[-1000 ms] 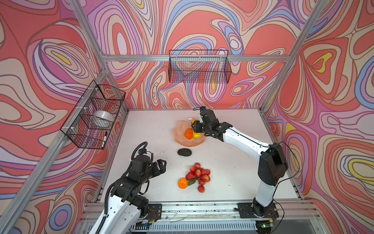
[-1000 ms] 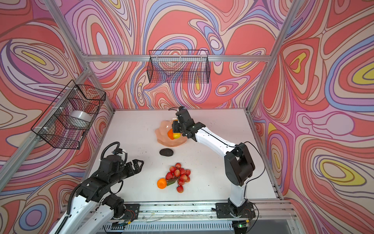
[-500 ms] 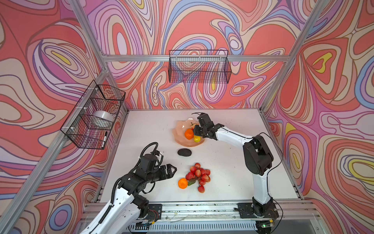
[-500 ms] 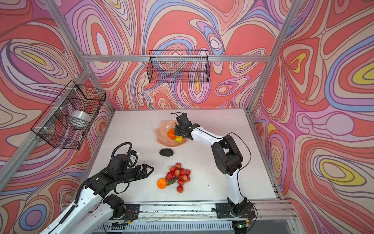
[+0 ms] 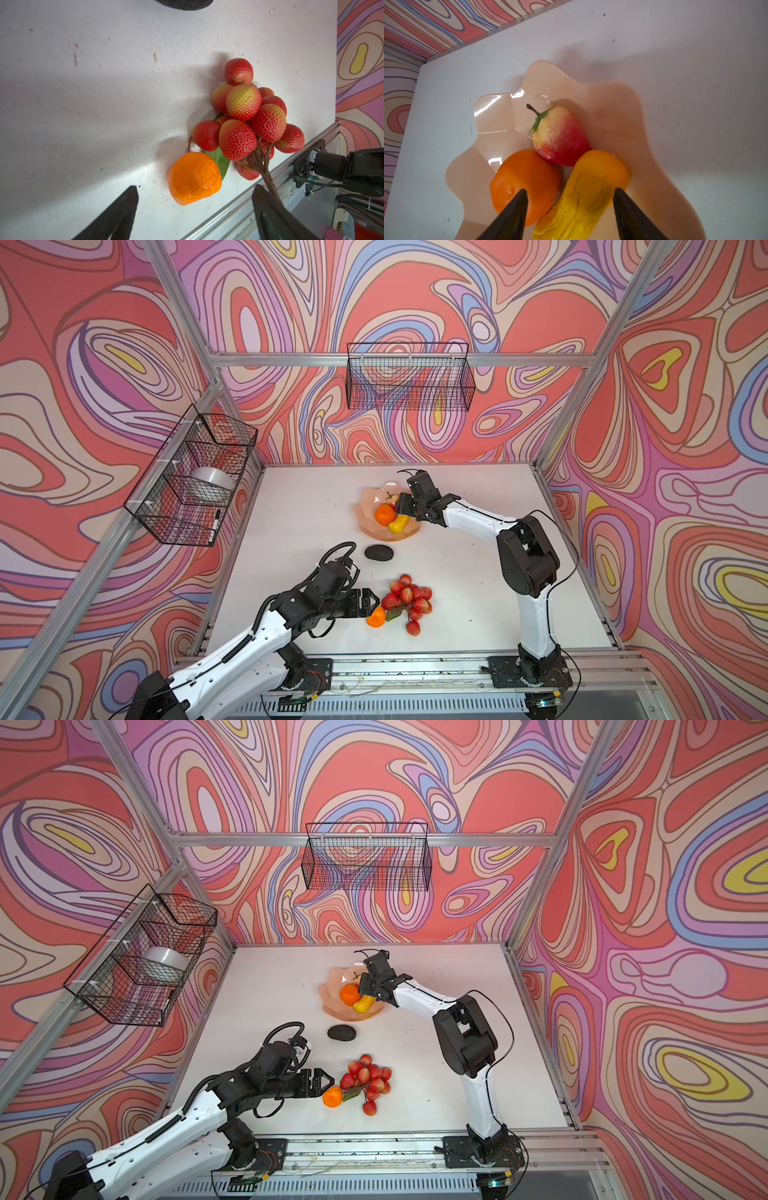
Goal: Place and organize the fake fruits in the fruit bowl
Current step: 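Grasp the second orange with the left gripper while the right arm withdraws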
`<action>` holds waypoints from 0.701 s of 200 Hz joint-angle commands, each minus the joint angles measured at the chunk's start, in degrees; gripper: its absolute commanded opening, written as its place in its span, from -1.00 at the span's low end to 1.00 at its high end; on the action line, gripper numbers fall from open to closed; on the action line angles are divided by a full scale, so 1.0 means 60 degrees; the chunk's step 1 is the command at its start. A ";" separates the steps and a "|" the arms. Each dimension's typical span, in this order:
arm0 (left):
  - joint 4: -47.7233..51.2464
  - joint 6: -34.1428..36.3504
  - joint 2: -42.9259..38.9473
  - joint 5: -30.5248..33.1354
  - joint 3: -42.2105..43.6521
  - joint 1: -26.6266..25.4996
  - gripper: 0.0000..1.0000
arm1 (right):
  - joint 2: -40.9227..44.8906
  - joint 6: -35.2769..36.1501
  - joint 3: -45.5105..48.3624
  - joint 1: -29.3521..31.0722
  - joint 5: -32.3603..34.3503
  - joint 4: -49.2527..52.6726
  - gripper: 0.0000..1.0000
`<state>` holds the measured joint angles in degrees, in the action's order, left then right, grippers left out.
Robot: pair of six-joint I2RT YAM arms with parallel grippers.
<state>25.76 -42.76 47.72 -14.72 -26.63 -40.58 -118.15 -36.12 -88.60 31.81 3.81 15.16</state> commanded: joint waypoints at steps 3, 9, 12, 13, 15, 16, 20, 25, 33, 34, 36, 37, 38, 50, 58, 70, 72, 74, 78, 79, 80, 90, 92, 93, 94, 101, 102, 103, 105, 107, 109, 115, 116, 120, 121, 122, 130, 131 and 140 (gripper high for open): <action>-0.0374 -0.0182 0.0137 0.0200 0.0162 -0.0337 0.75 | 0.1328 -0.0005 0.0552 -0.0102 0.0447 -0.0419 0.44; -0.0367 -0.0198 0.0179 0.0198 0.0162 -0.0422 0.75 | 0.1609 0.0023 0.0733 -0.0102 0.0526 -0.0456 0.46; -0.0367 -0.0197 0.0209 0.0199 0.0169 -0.0454 0.75 | 0.1770 0.0057 0.0821 -0.0102 0.0579 -0.0473 0.48; -0.0360 -0.0197 0.0214 0.0199 0.0172 -0.0471 0.75 | 0.1824 0.0065 0.0843 -0.0102 0.0594 -0.0482 0.48; -0.0380 -0.0208 0.0237 0.0198 0.0175 -0.0509 0.75 | 0.1938 0.0100 0.0918 -0.0102 0.0606 -0.0503 0.49; -0.0381 -0.0217 0.0243 0.0198 0.0176 -0.0528 0.75 | 0.1982 0.0108 0.0965 -0.0102 0.0608 -0.0511 0.50; -0.0369 -0.0212 0.0281 0.0219 0.0176 -0.0583 0.75 | 0.2200 0.0140 0.1137 -0.0102 0.0629 -0.0576 0.52; -0.0374 -0.0212 0.0326 0.0262 0.0176 -0.0653 0.75 | 0.2487 0.0231 0.1386 -0.0103 0.0638 -0.0668 0.55; -0.0371 -0.0219 0.0414 0.0333 0.0198 -0.0749 0.75 | 0.3066 0.0299 0.1845 -0.0102 0.0660 -0.0857 0.61; -0.0369 -0.0215 0.0427 0.0339 0.0194 -0.0758 0.75 | 0.3131 0.0303 0.1912 -0.0102 0.0664 -0.0886 0.62; -0.0368 -0.0220 0.0455 0.0361 0.0203 -0.0768 0.75 | 0.3261 0.0306 0.2035 -0.0106 0.0660 -0.0959 0.63; -0.0382 -0.0216 0.0469 0.0360 0.0204 -0.0782 0.75 | 0.3324 0.0306 0.2102 -0.0104 0.0671 -0.0974 0.64; -0.0382 -0.0221 0.0484 0.0359 0.0205 -0.0781 0.75 | 0.3393 0.0307 0.2172 -0.0103 0.0677 -0.0988 0.65; -0.0475 -0.0192 0.0666 0.0389 0.0235 -0.0830 0.75 | 0.4101 0.0288 0.2820 -0.0102 0.0771 -0.1155 0.70; -0.0526 -0.0170 0.0830 0.0425 0.0249 -0.0846 0.75 | 0.4547 0.0305 0.3201 -0.0102 0.0814 -0.1154 0.72; -0.0624 -0.0099 0.1116 0.0462 0.0235 -0.0867 0.74 | 0.5218 0.0297 0.3699 -0.0102 0.0851 -0.1103 0.75; -0.0648 -0.0085 0.1173 0.0461 0.0235 -0.0865 0.74 | 0.5332 0.0283 0.3804 -0.0102 0.0853 -0.1083 0.76; -0.0668 -0.0063 0.1223 0.0461 0.0224 -0.0875 0.74 | 0.5430 0.0282 0.3896 -0.0102 0.0879 -0.1085 0.76; -0.0709 -0.0040 0.1326 0.0451 0.0213 -0.0883 0.74 | 0.5658 0.0254 0.4072 -0.0102 0.0921 -0.1078 0.78; -0.0714 -0.0038 0.1352 0.0449 0.0209 -0.0883 0.74 | 0.5710 0.0251 0.4116 -0.0102 0.0934 -0.1077 0.78; -0.0724 -0.0030 0.1379 0.0448 0.0207 -0.0883 0.73 | 0.5764 0.0250 0.4160 -0.0102 0.0940 -0.1076 0.78; -0.0885 0.0008 0.1644 0.0419 0.0177 -0.0906 0.74 | 0.6293 0.0142 0.4643 -0.0102 0.0980 -0.1157 0.82; -0.0918 0.0019 0.1700 0.0418 0.0176 -0.0904 0.73 | 0.6395 0.0126 0.4724 -0.0102 0.0984 -0.1177 0.83; -0.0936 0.0014 0.1722 0.0410 0.0176 -0.0908 0.73 | 0.6444 0.0121 0.4743 -0.0102 0.0987 -0.1185 0.83; -0.0952 0.0025 0.1747 0.0406 0.0169 -0.0918 0.73 | 0.6498 0.0104 0.4789 -0.0102 0.0996 -0.1197 0.84; -0.1061 0.0036 0.1919 0.0403 0.0162 -0.0918 0.74 | 0.6810 0.0052 0.5016 -0.0102 0.1077 -0.1193 0.86; -0.1080 0.0037 0.1934 0.0403 0.0162 -0.0930 0.73 | 0.6849 0.0048 0.5028 -0.0102 0.1092 -0.1193 0.86; -0.1097 0.0037 0.1941 0.0395 0.0154 -0.0936 0.73 | 0.6891 0.0053 0.5063 -0.0102 0.1100 -0.1179 0.86; -0.1128 0.0037 0.1994 0.0390 0.0149 -0.0941 0.73 | 0.6966 0.0038 0.5108 -0.0102 0.1131 -0.1168 0.86; -0.1165 0.0026 0.2044 0.0396 0.0147 -0.0942 0.73 | 0.7051 0.0031 0.5145 -0.0102 0.1146 -0.1136 0.86; -0.1197 0.0024 0.2082 0.0408 0.0147 -0.0931 0.72 | 0.7109 0.0022 0.5179 -0.0102 0.1161 -0.1106 0.86; -0.1266 0.0014 0.2220 0.0427 0.0147 -0.0935 0.72 | 0.7262 -0.0005 0.5254 -0.0102 0.1220 -0.1015 0.86; -0.1278 0.0011 0.2245 0.0429 0.0147 -0.0938 0.71 | 0.7287 -0.0003 0.5272 -0.0102 0.1222 -0.0987 0.87; -0.1337 0.0007 0.2317 0.0421 0.0147 -0.0942 0.69 | 0.7390 -0.0028 0.5312 -0.0102 0.1268 -0.0914 0.87; -0.1343 0.0008 0.2338 0.0426 0.0147 -0.0942 0.69 | 0.7425 -0.0029 0.5315 -0.0102 0.1283 -0.0900 0.87; -0.1353 0.0008 0.2355 0.0429 0.0147 -0.0942 0.69 | 0.7450 -0.0030 0.5324 -0.0102 0.1298 -0.0885 0.87; -0.1450 0.0021 0.2497 0.0421 0.0136 -0.0942 0.62 | 0.7635 -0.0058 0.5394 -0.0103 0.1374 -0.0765 0.87; -0.1465 0.0022 0.2516 0.0419 0.0149 -0.0935 0.61 | 0.7650 -0.0073 0.5400 -0.0102 0.1387 -0.0745 0.87; -0.1556 0.0017 0.2658 0.0404 0.0181 -0.0939 0.51 | 0.7789 -0.0103 0.5464 -0.0102 0.1459 -0.0647 0.87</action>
<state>19.42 -43.07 61.93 -13.15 -25.98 -45.82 -74.13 -35.81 -57.01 31.31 10.09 9.43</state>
